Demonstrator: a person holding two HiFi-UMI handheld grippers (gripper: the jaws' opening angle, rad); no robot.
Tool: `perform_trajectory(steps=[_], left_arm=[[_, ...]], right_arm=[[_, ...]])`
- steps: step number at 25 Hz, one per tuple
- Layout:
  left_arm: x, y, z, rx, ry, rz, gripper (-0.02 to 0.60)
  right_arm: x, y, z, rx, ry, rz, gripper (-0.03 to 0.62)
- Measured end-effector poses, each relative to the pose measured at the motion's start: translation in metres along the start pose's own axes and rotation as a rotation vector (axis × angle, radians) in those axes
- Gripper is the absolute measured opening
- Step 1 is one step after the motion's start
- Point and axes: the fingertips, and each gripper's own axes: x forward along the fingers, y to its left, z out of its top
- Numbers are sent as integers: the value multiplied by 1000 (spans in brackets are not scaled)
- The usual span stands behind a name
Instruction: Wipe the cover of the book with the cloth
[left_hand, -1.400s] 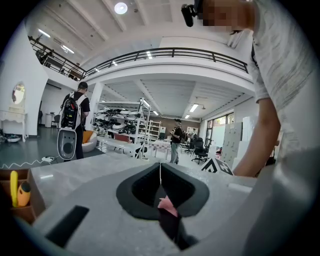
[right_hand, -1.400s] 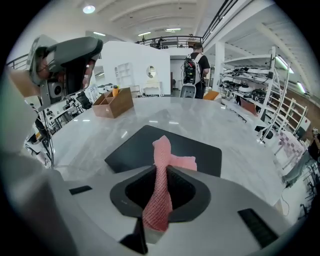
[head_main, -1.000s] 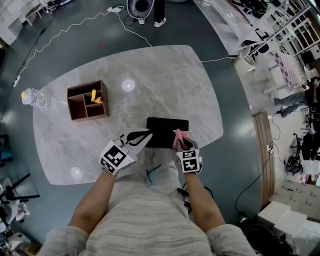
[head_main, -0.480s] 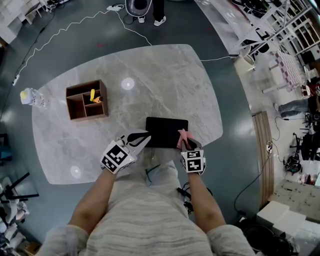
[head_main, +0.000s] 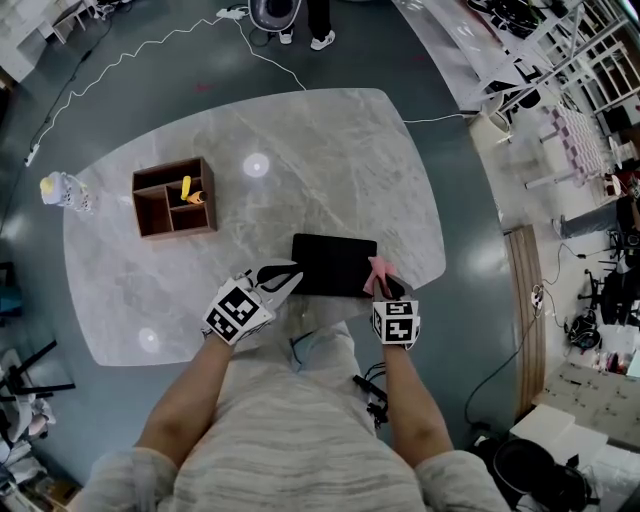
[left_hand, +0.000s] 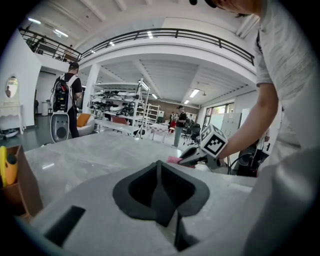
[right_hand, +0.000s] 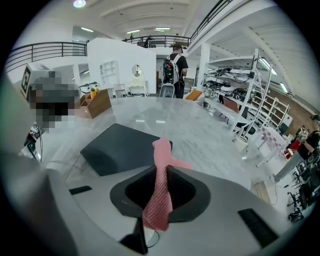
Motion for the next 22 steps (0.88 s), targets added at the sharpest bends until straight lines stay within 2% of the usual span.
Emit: perform_trajectory(steps=[1, 2, 3, 4, 5, 8, 11, 13, 15, 18, 22], left_arm=[[3, -1, -8, -21, 31, -5, 24], [7, -2, -18, -52, 71, -14, 75], [11, -4, -29, -80, 118, -24, 181], [15, -7, -41, -94, 165, -30, 228], [17, -9, -53, -90, 208, -28, 246], [21, -12, -85, -60, 307, -2, 265], [26, -15, -111, -110, 381, -4, 303], [27, -12, -112, -162, 392, 2, 325], [29, -2, -108, -183, 382, 18, 327], [39, 16, -95, -121, 380, 24, 327], [59, 39, -89, 3, 448, -5, 349]], right_arm=[[0, -1, 1, 4, -3, -1, 57], [0, -3, 2, 8, -7, 0, 57], [0, -4, 3, 12, -10, 0, 57], [0, -4, 4, 14, -14, 0, 57], [0, -4, 5, 14, -16, 2, 57], [0, -3, 7, 9, -18, 7, 57], [-1, -7, 8, 15, -22, 5, 57], [-1, -9, 10, 22, -32, 6, 57], [-1, -11, 15, 17, -40, 10, 57], [-1, -13, 22, -14, -51, 18, 57], [0, -11, 31, -50, -62, 40, 57]])
